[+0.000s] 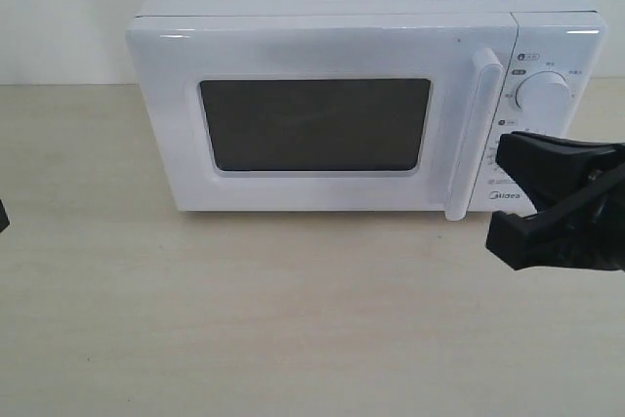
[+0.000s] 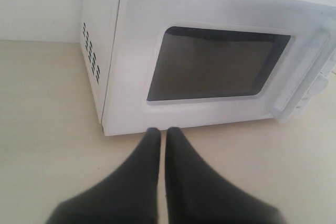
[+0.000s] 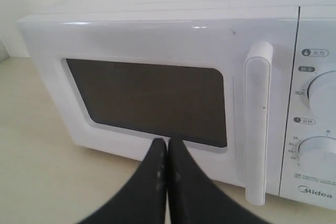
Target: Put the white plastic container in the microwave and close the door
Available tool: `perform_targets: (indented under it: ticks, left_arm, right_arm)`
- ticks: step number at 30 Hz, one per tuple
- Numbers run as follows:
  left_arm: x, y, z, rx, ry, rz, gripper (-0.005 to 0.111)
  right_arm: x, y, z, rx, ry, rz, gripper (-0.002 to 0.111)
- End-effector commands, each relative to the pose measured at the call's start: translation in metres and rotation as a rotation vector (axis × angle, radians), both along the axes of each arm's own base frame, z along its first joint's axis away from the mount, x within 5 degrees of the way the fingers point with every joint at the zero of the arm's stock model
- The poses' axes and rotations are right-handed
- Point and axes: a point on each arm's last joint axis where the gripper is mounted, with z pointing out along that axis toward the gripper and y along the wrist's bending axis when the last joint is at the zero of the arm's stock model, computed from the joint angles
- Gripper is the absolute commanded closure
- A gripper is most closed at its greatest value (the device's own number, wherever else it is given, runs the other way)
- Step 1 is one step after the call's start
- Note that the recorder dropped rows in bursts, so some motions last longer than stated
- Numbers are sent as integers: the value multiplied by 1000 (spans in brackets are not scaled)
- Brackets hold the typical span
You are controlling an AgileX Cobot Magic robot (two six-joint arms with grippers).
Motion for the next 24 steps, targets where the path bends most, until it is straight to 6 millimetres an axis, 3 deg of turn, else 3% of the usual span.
perform_targets:
  ticks: [1,12,24]
  left_arm:
    - [0,0,0,-6,-3,3,102]
    - [0,0,0,-6,-3,4,102]
    - [0,1,0,-6,-4,6,102]
  right_arm:
    - [-5,-10,10,22,-56,-9,109]
    - [-19,-54,19,-6,-52,-61,109]
    - [-20,-60,17,-32,-27,-89,109]
